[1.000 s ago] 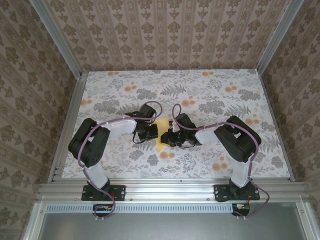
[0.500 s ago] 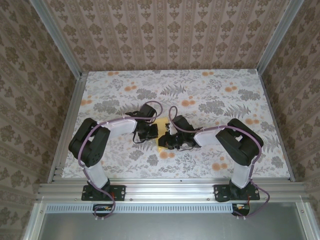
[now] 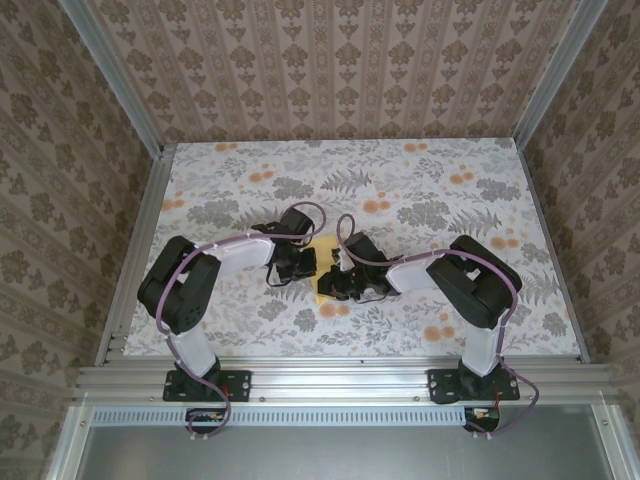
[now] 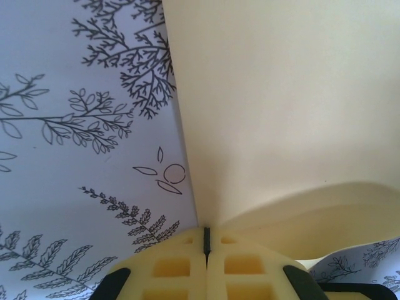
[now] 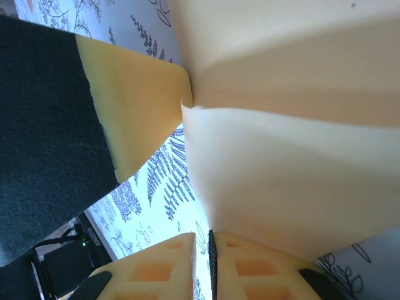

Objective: Fold a paper plane with a square sheet of paper (pick it up from the middle)
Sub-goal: Third fold the triangle at the center of the table.

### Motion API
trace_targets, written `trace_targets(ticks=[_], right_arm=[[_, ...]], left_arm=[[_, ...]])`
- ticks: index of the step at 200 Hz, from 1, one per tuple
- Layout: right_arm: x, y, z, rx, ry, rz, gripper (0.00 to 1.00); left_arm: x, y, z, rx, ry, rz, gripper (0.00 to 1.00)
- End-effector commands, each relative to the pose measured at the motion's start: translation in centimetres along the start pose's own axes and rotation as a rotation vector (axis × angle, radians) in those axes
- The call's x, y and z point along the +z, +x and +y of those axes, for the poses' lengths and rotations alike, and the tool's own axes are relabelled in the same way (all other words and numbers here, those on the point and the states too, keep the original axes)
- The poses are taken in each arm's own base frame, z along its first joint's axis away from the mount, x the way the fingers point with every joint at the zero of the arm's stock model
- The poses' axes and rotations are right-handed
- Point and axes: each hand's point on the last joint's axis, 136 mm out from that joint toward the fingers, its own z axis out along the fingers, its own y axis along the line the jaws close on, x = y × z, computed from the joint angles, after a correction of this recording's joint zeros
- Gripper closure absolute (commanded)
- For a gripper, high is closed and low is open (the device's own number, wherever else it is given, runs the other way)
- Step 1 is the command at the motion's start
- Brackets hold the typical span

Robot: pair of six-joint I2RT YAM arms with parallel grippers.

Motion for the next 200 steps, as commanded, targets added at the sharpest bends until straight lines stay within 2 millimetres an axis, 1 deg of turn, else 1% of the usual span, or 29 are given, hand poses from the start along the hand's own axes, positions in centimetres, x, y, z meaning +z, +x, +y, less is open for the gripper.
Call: trace_targets(ticks=[1,34,72,96,111,151,200], right_arm=[[0.6,-0.3,-0.6,0.009,0.030,-0.009,0.84],[0.7,-0.1,-1.5,0.029,0.069,-0.004,0.84],[0.7,0.5,-3.4,0.049,0.148,0.016,0.84],[0.6,0.9,-4.1,0.052,0.178,0.027,0.84],[0.6,1.1,-4.6,0.052,0.193,0.033,0.84],[0.7,1.4,-5.3,0.053,0.227,0.052,0.84],[0.7,1.5,-5.5,0.056,0.239,0.063,0.84]], left_arm=[[0.5,1.4,1.4,0.016,-0.067,0.051,0.94],[-0.2,1.1,1.0,0.018,-0.055,0.035,0.94],[-2.9,-0.4,-0.7,0.026,0.009,-0.058,0.91],[-4.0,-0.9,-1.4,0.021,0.060,-0.099,0.88],[-3.9,-0.9,-1.6,0.019,0.095,-0.099,0.86],[-2.8,-0.4,-1.8,0.008,0.161,-0.064,0.77],[-1.1,0.3,-1.5,0.033,0.169,-0.008,0.74]])
